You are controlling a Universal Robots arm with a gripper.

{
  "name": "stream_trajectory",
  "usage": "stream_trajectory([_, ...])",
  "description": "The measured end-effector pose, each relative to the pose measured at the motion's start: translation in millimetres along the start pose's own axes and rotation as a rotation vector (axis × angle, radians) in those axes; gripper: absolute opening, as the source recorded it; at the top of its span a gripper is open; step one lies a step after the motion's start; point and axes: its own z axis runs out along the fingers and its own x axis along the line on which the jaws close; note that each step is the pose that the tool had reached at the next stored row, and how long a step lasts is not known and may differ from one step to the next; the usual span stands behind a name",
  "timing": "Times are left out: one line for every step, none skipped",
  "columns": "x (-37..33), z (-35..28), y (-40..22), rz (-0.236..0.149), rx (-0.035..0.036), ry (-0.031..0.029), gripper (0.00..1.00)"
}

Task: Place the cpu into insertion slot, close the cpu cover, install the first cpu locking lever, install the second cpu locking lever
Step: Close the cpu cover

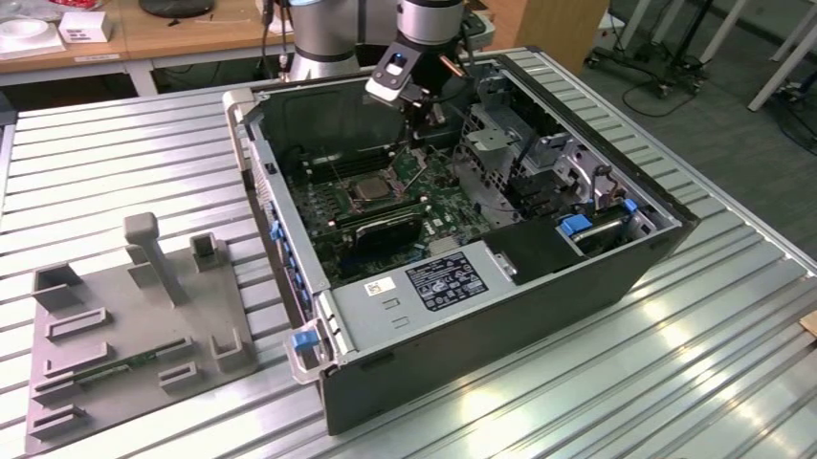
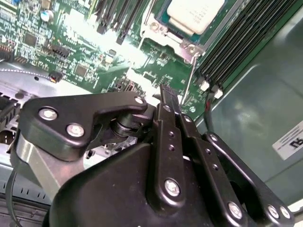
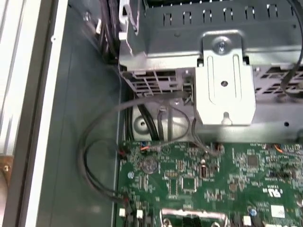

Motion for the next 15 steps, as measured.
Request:
stream_trajectory([0.0, 0.1, 1.4, 0.0, 0.0, 0.0, 0.11])
stream_trajectory([0.0, 0.3, 2.8, 0.0, 0.0, 0.0001, 0.11])
stream_trajectory([0.0, 0.4, 4.1, 0.0, -0.0001, 0.0001, 0.11])
stream_trajectory([0.0, 0.4, 5.5, 0.0, 0.0, 0.0001, 0.11])
stream_trajectory([0.0, 0.6, 7.1, 0.0, -0.0001, 0.0001, 0.11])
stream_trajectory([0.0, 0.7, 8.4, 0.0, 0.0, 0.0004, 0.11])
stream_trajectory([0.0, 0.7, 9.7, 0.0, 0.0, 0.0009, 0.11])
stream_trajectory([0.1, 0.9, 11.2, 0.0, -0.0001, 0.0014, 0.11])
stream_trajectory([0.1, 1.0, 12.7, 0.0, -0.0001, 0.0014, 0.11])
stream_trajectory([0.1, 1.1, 14.3, 0.0, -0.0001, 0.0014, 0.11])
stream_trajectory([0.1, 1.2, 15.7, 0.0, 0.0, 0.0014, 0.11])
stream_trajectory([0.1, 1.3, 17.1, 0.0, 0.0, 0.0013, 0.11])
stream_trajectory([0.1, 1.4, 18.4, 0.0, 0.0, 0.0013, 0.11])
stream_trajectory([0.1, 1.5, 19.7, 0.0, 0.0, 0.0015, 0.11])
stream_trajectory([0.0, 1.6, 21.1, 0.0, 0.0, 0.0027, 0.11])
